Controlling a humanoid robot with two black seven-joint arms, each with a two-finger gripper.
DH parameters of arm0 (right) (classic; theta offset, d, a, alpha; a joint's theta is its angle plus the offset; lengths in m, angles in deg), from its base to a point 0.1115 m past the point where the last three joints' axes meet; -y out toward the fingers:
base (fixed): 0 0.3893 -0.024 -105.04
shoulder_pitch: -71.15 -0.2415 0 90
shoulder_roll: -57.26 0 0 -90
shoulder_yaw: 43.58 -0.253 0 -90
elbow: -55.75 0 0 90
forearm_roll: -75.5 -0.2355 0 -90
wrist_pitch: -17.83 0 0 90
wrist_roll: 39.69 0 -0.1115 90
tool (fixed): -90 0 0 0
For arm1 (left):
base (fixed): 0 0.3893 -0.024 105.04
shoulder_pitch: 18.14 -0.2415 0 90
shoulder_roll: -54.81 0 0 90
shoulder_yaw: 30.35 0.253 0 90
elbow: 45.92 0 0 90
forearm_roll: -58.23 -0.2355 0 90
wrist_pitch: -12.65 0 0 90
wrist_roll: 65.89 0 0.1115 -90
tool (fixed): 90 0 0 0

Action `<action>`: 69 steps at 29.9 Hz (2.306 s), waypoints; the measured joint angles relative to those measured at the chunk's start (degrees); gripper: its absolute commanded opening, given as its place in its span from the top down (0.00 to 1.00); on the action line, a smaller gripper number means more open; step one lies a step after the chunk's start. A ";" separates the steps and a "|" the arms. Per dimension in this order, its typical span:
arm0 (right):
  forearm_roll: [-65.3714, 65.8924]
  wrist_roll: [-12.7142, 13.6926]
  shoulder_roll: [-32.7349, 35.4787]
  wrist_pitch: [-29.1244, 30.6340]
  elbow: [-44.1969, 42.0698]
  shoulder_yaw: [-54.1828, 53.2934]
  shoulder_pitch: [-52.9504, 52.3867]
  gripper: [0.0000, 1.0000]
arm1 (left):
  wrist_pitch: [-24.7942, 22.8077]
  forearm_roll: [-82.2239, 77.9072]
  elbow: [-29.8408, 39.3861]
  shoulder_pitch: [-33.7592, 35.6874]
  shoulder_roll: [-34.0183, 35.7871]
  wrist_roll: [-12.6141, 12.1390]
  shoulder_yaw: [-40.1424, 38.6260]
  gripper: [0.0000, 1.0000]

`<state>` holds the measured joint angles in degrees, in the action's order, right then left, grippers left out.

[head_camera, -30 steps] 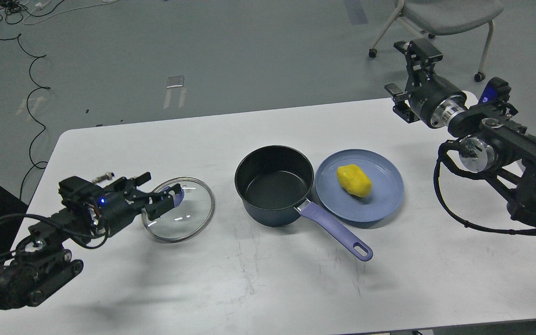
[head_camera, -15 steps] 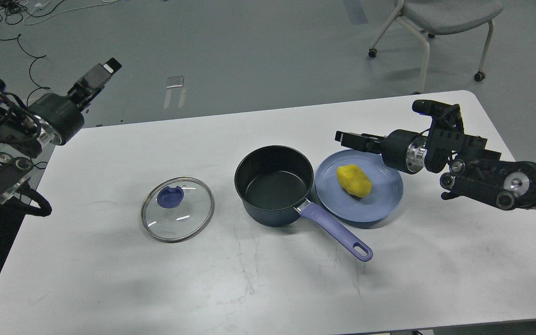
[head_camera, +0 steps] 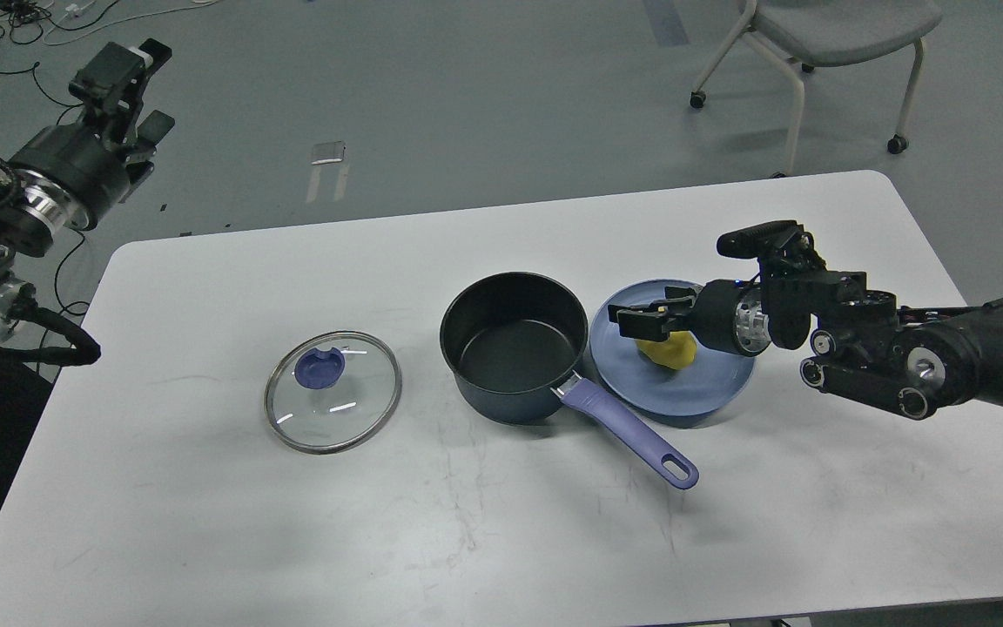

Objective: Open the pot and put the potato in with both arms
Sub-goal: 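Reach the right gripper down and grasp the yellow potato on the plate, then lift the potato and carry it over the saucepan with the right gripper, then open the right gripper to drop the potato into the saucepan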

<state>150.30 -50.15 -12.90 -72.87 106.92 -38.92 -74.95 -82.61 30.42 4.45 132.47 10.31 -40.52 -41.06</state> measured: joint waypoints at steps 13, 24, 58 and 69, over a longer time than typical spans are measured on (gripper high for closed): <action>0.17 -0.04 0.11 0.18 -0.01 5.01 -0.34 0.28 | 0.29 -0.75 0.00 -0.68 -0.15 0.07 0.23 0.02; 0.17 -0.45 0.15 -3.09 -0.16 5.02 -0.26 0.51 | 0.51 -0.84 -0.12 -0.88 -0.32 0.12 0.70 0.02; -0.40 -2.91 -13.13 -3.17 0.82 4.35 -13.93 0.60 | 0.52 -0.83 -0.09 -1.46 0.05 0.12 0.79 0.02; -2.39 -2.43 -17.38 -2.66 -4.46 4.06 -11.16 0.00 | 0.52 -0.80 -0.12 -1.64 1.13 0.20 0.65 0.02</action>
<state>147.91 -52.58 -30.28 -75.52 102.46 -34.87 -86.11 -82.09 29.62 4.32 130.83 11.44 -40.32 -40.41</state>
